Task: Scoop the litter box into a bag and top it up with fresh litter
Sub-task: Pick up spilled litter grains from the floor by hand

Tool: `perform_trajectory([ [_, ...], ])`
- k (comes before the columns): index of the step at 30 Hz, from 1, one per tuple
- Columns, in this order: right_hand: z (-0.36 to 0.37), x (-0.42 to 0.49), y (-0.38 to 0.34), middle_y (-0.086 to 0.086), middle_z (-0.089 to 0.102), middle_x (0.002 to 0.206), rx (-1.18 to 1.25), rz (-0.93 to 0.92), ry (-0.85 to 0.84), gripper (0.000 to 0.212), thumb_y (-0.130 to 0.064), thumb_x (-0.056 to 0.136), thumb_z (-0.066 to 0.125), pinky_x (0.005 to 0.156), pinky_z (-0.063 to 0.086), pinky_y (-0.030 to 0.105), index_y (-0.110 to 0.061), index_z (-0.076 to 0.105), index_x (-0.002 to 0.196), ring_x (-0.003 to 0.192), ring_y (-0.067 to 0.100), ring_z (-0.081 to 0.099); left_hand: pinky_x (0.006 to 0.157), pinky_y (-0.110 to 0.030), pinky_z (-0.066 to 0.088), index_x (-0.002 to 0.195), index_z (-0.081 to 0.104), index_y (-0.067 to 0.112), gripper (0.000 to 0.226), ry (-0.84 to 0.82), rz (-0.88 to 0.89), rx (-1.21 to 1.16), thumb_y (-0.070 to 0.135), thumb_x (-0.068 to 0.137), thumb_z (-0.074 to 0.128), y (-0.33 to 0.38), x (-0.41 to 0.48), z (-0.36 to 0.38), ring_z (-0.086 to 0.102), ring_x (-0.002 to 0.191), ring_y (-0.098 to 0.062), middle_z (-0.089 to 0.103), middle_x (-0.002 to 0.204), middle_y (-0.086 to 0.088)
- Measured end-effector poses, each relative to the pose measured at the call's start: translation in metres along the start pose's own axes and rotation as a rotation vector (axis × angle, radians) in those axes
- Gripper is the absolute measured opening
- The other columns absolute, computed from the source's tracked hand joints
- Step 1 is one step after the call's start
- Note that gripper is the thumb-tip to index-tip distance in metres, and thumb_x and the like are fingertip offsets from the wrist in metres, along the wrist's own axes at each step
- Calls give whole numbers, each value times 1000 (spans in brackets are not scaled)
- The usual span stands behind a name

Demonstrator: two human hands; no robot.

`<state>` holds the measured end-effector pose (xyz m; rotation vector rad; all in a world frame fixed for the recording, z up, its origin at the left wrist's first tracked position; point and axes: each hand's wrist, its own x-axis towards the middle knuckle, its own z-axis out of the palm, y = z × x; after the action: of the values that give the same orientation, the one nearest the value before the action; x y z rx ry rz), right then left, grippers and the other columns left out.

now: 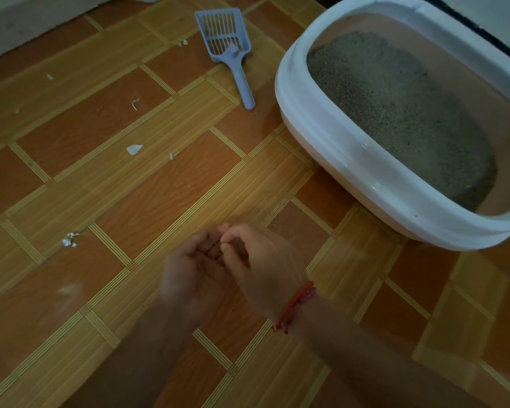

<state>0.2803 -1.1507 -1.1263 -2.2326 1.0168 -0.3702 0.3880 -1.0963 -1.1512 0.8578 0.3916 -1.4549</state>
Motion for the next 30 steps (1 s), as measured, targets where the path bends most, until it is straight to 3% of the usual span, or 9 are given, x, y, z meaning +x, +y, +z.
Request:
perform_trajectory([
  [4, -8, 14, 20, -20, 47, 75, -25, 49, 83, 8, -30, 91, 58, 63, 47, 26, -26, 65, 92, 70, 2, 49, 75, -36, 61, 86, 69, -4, 39, 18, 25, -73, 17, 100, 40, 4, 0, 1, 73, 88, -28, 73, 88, -17],
  [6, -14, 27, 37, -18, 48, 71, -57, 121, 106, 8, -28, 91, 58, 65, 49, 30, -26, 66, 89, 70, 4, 50, 80, -40, 60, 92, 67, -5, 36, 48, 24, -73, 17, 101, 40, 7, 0, 1, 72, 96, -31, 73, 96, -20],
  [9, -22, 46, 54, -13, 57, 77, -132, 220, 73, 12, -28, 93, 56, 66, 49, 31, -27, 66, 88, 75, 10, 55, 81, -40, 60, 95, 66, -5, 34, 67, 24, -72, 17, 101, 40, 9, -1, 2, 72, 97, -32, 73, 98, -19],
  [15, -21, 73, 61, -11, 63, 82, -183, 274, 21, 13, -27, 93, 55, 72, 52, 32, -28, 65, 85, 81, 13, 60, 82, -42, 59, 80, 73, -5, 44, 77, 25, -78, 17, 100, 41, 10, -5, 2, 72, 98, -33, 73, 97, -19],
  [24, -16, 80, 64, -11, 60, 78, -251, 250, 17, 16, -24, 93, 53, 55, 35, 21, -26, 65, 82, 74, 10, 56, 85, -45, 56, 80, 74, -5, 43, 95, 35, -86, 17, 100, 42, 15, -8, -2, 72, 97, -33, 73, 99, -20],
  [30, -16, 83, 63, -4, 58, 88, -408, 138, -27, 18, -28, 96, 48, 60, 37, 26, -21, 63, 88, 78, 17, 55, 85, -45, 57, 83, 72, -5, 40, 101, 37, -94, 16, 100, 42, 15, -8, -3, 72, 98, -33, 73, 98, -20],
])
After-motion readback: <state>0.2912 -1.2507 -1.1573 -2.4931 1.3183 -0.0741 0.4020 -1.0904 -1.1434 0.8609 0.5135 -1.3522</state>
